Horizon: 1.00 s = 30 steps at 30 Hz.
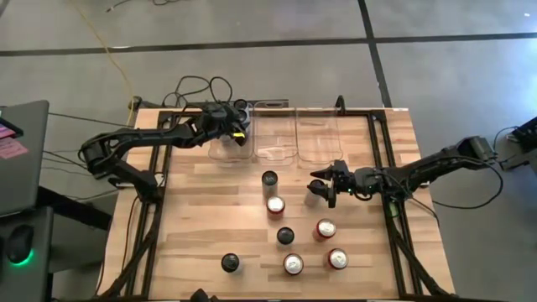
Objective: Sort soda cans
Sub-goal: Put the white-blue soda can into the left transparent bin
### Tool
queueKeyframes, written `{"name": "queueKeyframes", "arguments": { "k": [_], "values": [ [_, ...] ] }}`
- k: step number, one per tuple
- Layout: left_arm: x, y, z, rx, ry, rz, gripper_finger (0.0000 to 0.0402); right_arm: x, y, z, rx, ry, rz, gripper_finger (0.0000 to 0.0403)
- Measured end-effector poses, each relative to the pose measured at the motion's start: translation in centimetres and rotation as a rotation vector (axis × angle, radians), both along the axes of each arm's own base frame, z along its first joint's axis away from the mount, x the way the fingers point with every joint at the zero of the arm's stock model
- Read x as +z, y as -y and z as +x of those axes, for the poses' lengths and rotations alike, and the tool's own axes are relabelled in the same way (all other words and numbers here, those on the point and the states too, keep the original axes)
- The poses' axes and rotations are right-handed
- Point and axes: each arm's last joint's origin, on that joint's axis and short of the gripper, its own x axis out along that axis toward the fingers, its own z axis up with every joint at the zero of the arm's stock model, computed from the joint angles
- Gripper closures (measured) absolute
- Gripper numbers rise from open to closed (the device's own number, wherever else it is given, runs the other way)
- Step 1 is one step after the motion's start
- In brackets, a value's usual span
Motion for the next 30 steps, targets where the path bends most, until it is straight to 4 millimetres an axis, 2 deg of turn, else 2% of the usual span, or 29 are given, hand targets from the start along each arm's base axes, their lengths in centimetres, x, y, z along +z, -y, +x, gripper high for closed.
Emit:
{"name": "queueKeyframes", "arguments": {
  "k": [14,25,30],
  "values": [
    [0.0,0.3,-0.2,-0.03,-0.011,-0.037,0.0147,0.0,0.0,0.0,-0.001,0.001,0.007,0.009],
    [1.8,1.4,-0.3,-0.096,-0.056,0.006,0.0147,0.0,0.0,0.0,-0.001,0.001,0.007,0.009],
    [1.2,1.3,-0.2,-0.098,-0.099,0.004,0.0142,0.0,0.0,0.0,-0.001,0.001,0.007,0.009]
  ]
}}
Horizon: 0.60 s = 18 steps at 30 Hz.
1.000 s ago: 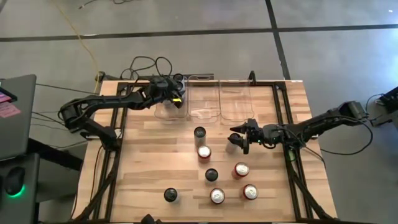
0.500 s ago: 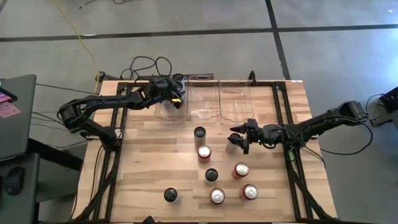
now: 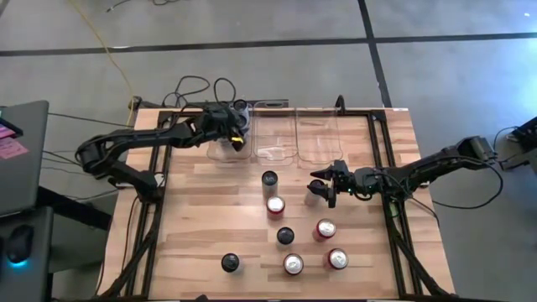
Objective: Sort soda cans
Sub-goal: Put the white-blue soda can into the left transparent bin
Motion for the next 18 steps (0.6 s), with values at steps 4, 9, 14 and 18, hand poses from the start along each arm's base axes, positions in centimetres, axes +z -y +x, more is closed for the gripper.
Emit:
{"name": "queueKeyframes", "arguments": {
  "k": [4,9,14,18],
  "values": [
    [0.05,-0.01,0.08,-0.006,0.003,0.01,0.0125,0.0,0.0,0.0,0.0,0.0,0.0,0.009],
    [0.25,-0.06,0.16,-0.02,-0.001,0.041,0.0114,0.0,0.0,0.0,0.0,0.0,0.0,0.009],
    [0.36,-0.09,0.15,-0.018,-0.002,0.045,0.0112,0.0,0.0,0.0,0.0,0.0,0.0,0.009],
    [0.34,-0.08,0.16,-0.024,-0.005,0.048,0.0112,0.0,0.0,0.0,0.0,0.0,0.0,0.009]
  ]
}}
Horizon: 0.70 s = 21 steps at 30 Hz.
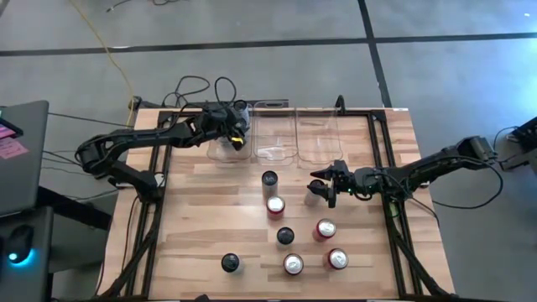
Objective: Sort soda cans
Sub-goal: Put the white-blue soda can into the left transparent bin, then put the white-yellow soda can into the right transparent bin
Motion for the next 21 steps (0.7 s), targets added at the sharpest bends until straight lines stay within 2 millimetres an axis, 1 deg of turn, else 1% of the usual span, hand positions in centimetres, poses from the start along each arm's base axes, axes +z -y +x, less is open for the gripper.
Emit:
{"name": "queueKeyframes", "arguments": {
  "k": [11,13,17,21],
  "values": [
    [0.2,-0.1,0.1,-0.007,-0.005,0.042,0.0111,0.0,0.0,0.0,0.0,0.0,0.0,0.009],
    [0.6,0.0,-0.1,-0.007,0.005,0.05,0.0111,0.0,0.0,0.0,0.0,0.0,0.0,0.009],
    [2.0,0.3,-0.6,-0.004,0.028,0.089,0.0111,0.0,0.0,0.0,0.002,0.003,-0.008,0.009],
    [4.5,0.9,-1.7,0.012,0.094,0.142,0.0111,0.2,0.0,0.0,0.008,0.018,-0.028,0.009]
  ]
}}
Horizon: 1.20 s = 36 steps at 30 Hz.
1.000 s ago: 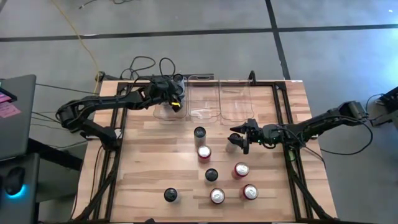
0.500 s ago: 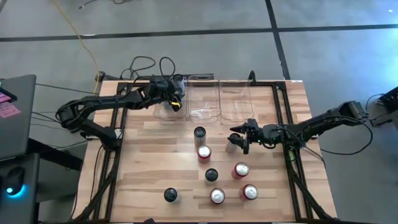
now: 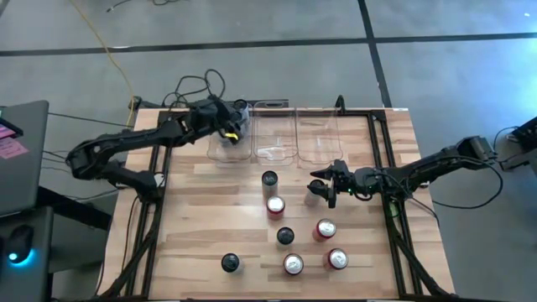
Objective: Sort soda cans
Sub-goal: Put the white-yellow soda can into the right transparent bin
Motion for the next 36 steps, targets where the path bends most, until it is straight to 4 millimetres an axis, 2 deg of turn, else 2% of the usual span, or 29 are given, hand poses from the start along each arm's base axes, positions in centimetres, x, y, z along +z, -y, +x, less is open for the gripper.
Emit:
{"name": "queueKeyframes", "arguments": {
  "k": [6,12,14,17,23,33,36],
  "values": [
    [2.5,1.2,-2.2,0.007,0.061,0.023,0.0111,0.0,0.0,0.0,0.001,0.005,-0.003,0.009],
    [3.4,2.5,-4.1,-0.002,0.035,-0.007,0.0111,0.1,-0.1,0.0,0.011,0.01,-0.025,0.009],
    [3.4,3.1,-4.6,-0.019,0.011,-0.021,0.0111,0.3,-0.4,0.0,0.064,0.016,-0.065,0.009],
    [3.4,4.2,-5.0,-0.051,-0.017,-0.049,0.0111,0.6,-1.2,0.1,0.163,0.035,-0.119,0.009],
    [3.3,6.7,-4.7,-0.152,-0.019,-0.086,0.0111,1.9,-2.4,0.4,0.228,0.088,-0.188,0.009],
    [0.7,10.5,-3.7,-0.298,0.019,-0.134,0.0111,4.5,-2.8,1.3,0.237,0.16,-0.236,0.009],
    [0.0,11.6,-3.5,-0.341,0.027,-0.152,0.0111,5.3,-2.9,1.7,0.241,0.124,-0.253,0.009]
  ]
}}
